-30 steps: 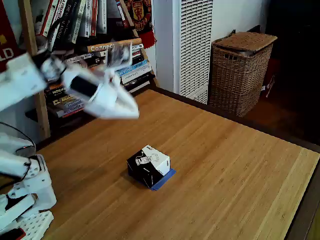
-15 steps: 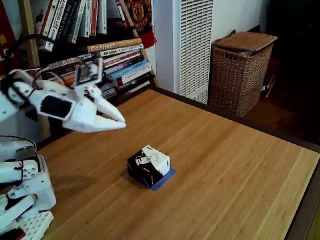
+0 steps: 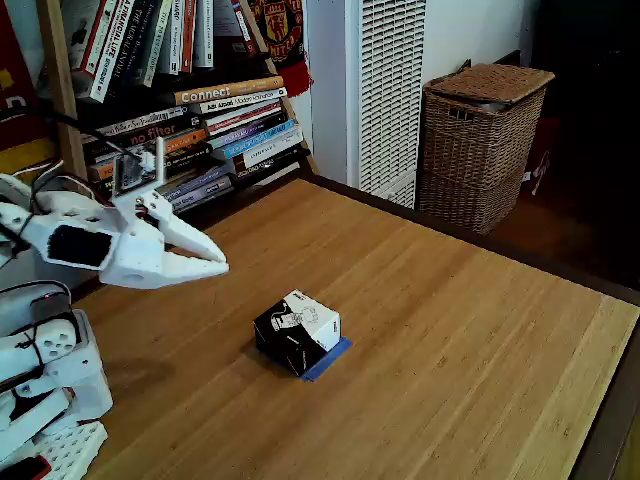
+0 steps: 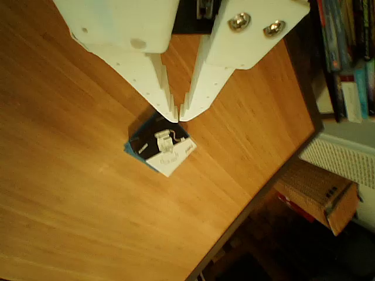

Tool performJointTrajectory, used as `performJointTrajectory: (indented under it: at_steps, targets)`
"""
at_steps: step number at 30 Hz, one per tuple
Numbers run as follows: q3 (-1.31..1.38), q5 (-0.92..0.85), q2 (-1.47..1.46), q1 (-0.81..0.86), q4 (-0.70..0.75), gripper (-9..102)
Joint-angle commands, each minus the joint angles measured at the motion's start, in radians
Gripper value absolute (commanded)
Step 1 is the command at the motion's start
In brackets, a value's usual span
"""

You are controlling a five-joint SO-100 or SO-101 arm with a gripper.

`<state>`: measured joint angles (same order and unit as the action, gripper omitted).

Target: Push the box on top of the target

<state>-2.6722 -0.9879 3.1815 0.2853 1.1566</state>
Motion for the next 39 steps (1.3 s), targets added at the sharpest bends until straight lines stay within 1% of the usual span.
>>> performJointTrajectory:
  at_steps: [1, 10, 24, 31, 39]
  targets:
    - [-0.015, -0.021, 0.112, 0.003, 0.052, 0]
    - [-0.083, -0.057, 0.198, 0.005, 0.110, 0]
    - [-0.123, -0.120, 0.198, -0.008, 0.112, 0]
    - [-0.124, -0.089, 0.198, -0.026, 0.170, 0]
    - [-0.126, -0.087, 0.198, -0.031, 0.170, 0]
